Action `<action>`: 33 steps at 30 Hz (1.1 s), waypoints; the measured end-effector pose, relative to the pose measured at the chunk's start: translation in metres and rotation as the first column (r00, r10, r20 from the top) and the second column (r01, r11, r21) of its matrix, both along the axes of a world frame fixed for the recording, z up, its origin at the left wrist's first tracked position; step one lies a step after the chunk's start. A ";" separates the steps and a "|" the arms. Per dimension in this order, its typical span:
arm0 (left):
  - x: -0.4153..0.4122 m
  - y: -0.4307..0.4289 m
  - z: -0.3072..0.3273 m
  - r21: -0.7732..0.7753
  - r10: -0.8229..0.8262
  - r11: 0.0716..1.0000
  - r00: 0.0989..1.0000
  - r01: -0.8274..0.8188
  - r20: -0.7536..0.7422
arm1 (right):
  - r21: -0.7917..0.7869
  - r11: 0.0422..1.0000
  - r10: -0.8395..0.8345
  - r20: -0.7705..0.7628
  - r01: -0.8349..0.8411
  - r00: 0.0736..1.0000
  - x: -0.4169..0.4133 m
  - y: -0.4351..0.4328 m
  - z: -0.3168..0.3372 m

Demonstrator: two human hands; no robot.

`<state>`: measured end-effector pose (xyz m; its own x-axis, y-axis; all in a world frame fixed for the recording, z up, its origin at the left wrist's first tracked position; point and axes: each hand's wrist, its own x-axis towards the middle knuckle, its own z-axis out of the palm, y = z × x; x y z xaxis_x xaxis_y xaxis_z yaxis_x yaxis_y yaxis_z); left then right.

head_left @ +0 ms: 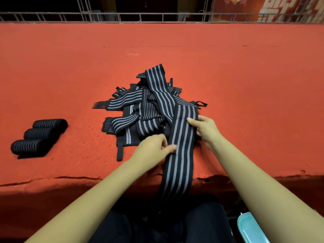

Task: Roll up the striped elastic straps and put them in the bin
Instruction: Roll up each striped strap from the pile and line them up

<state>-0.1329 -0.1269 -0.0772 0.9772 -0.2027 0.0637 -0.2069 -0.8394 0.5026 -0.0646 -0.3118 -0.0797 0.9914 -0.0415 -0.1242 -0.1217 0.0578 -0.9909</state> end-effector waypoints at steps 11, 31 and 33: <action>0.047 -0.013 0.024 -0.610 0.116 0.761 0.972 -0.221 -0.206 | -0.098 0.857 0.500 -0.081 -0.506 0.862 -0.039 -0.004 0.012; 0.032 0.020 0.036 -0.661 0.132 0.738 0.989 -0.138 -0.058 | 0.109 0.981 0.156 0.031 -0.159 0.987 -0.035 0.042 0.024; 0.033 0.025 0.034 -0.590 0.186 0.793 0.983 -0.153 -0.005 | -0.031 0.996 0.081 0.076 -0.079 0.994 -0.036 0.044 0.029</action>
